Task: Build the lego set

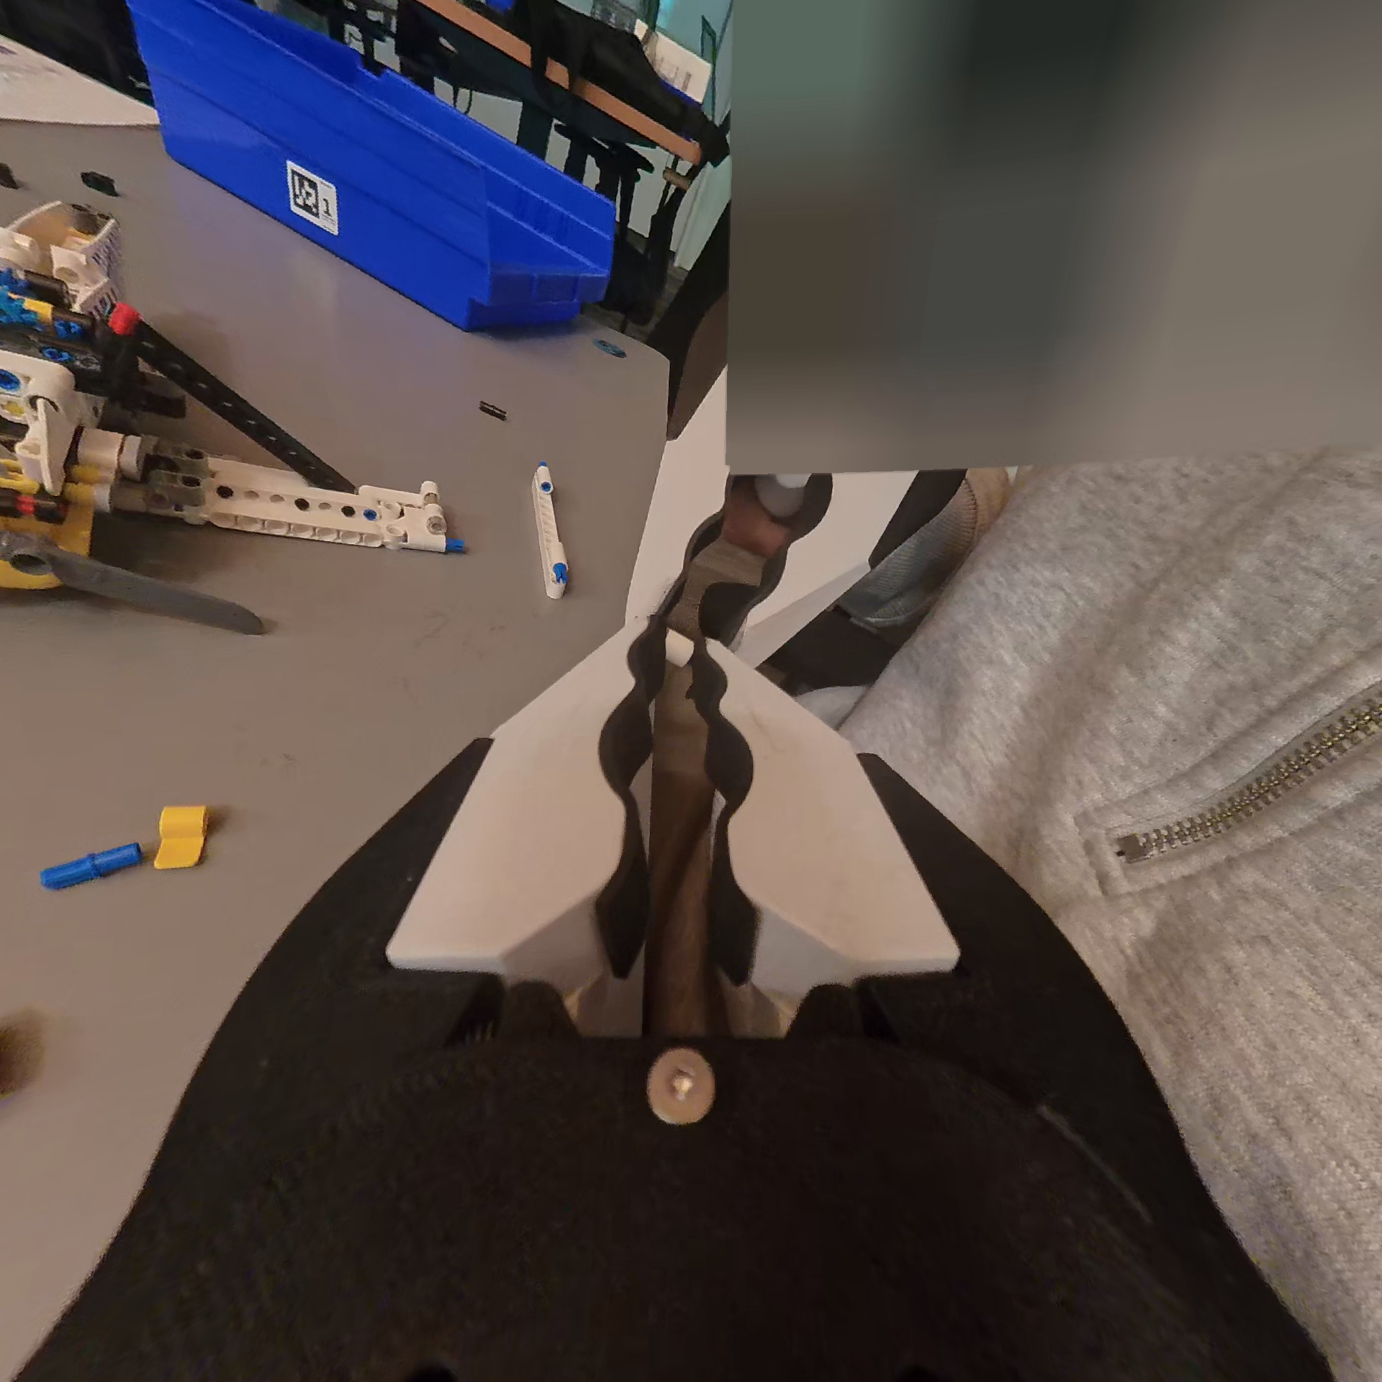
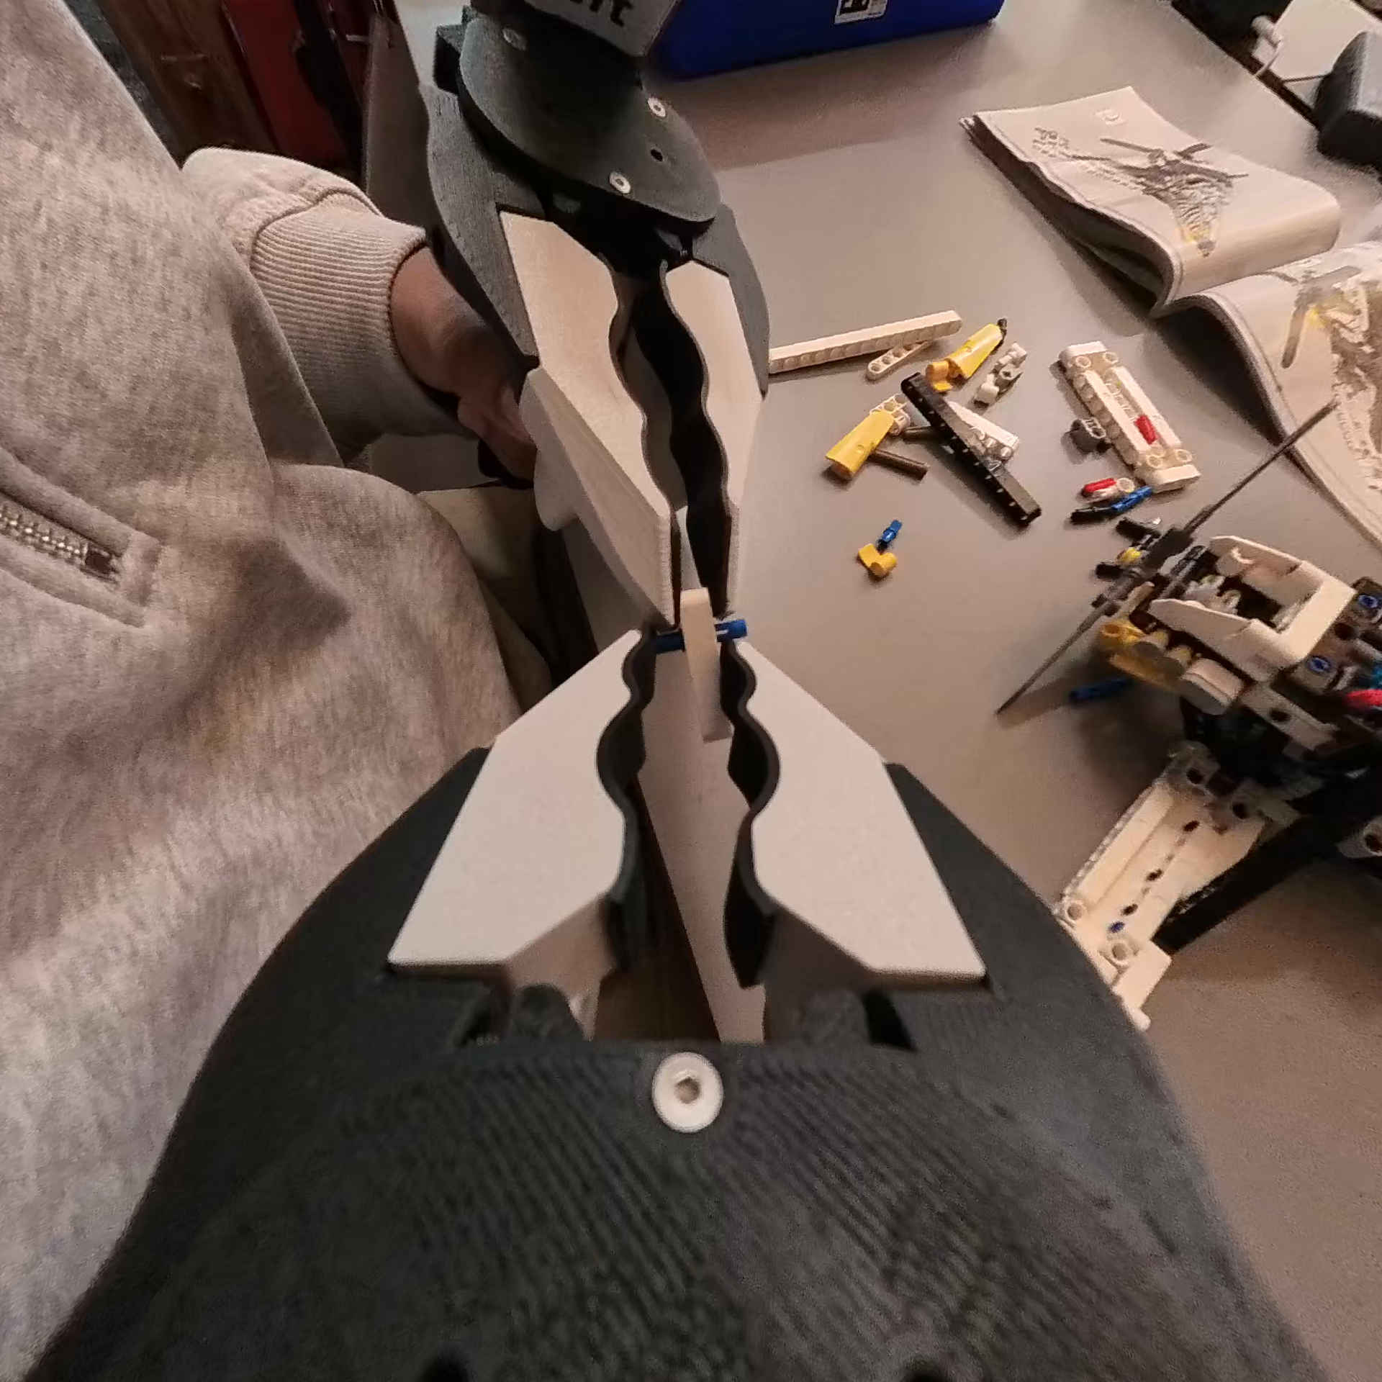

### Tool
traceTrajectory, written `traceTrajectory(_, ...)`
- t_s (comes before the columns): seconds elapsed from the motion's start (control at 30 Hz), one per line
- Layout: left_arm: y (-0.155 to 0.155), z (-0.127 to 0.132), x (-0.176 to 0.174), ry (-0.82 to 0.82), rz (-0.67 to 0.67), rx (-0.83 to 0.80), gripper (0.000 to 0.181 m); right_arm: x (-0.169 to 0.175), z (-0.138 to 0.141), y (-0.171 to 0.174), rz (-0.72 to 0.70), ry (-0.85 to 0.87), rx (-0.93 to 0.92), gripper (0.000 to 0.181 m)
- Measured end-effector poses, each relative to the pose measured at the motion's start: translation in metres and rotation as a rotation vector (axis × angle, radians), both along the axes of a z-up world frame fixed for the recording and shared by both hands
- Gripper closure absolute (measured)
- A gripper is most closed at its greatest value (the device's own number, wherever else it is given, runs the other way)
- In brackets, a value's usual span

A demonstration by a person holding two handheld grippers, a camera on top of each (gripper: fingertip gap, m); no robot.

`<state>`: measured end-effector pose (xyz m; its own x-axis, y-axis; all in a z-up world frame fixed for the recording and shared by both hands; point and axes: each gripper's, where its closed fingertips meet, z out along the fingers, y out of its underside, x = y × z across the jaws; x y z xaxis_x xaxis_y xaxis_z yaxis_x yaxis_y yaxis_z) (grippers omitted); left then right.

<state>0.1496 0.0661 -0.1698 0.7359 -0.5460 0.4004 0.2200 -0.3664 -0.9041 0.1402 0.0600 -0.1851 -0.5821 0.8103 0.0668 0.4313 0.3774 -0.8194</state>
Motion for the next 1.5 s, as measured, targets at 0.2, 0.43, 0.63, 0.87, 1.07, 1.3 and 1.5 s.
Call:
traceTrajectory(0.2, 0.004, -0.001, -0.005, -0.010, 0.039, -0.012, 0.177, -0.005, -0.001, 0.003, -0.002, -0.004, -0.059, 0.164)
traceTrajectory(0.43, 0.010, 0.012, -0.031, -0.085, 0.167, 0.041, 0.168, -0.012, -0.013, 0.014, -0.058, -0.020, -0.090, 0.163)
traceTrajectory(0.63, 0.010, 0.026, -0.061, -0.188, 0.282, 0.128, 0.167, -0.018, -0.044, 0.021, -0.097, -0.076, 0.031, 0.163)
traceTrajectory(0.87, 0.012, 0.031, -0.077, -0.266, 0.331, 0.164, 0.166, -0.031, -0.054, 0.028, -0.125, -0.071, 0.066, 0.163)
traceTrajectory(1.07, 0.014, 0.032, -0.083, -0.301, 0.339, 0.164, 0.166, -0.032, -0.056, 0.024, -0.078, -0.057, 0.074, 0.163)
traceTrajectory(1.3, 0.015, 0.032, -0.084, -0.316, 0.334, 0.161, 0.167, -0.032, -0.058, 0.022, -0.042, -0.060, 0.101, 0.162)
traceTrajectory(1.5, 0.014, 0.033, -0.085, -0.317, 0.339, 0.169, 0.167, -0.033, -0.057, 0.024, -0.054, -0.049, 0.112, 0.154)
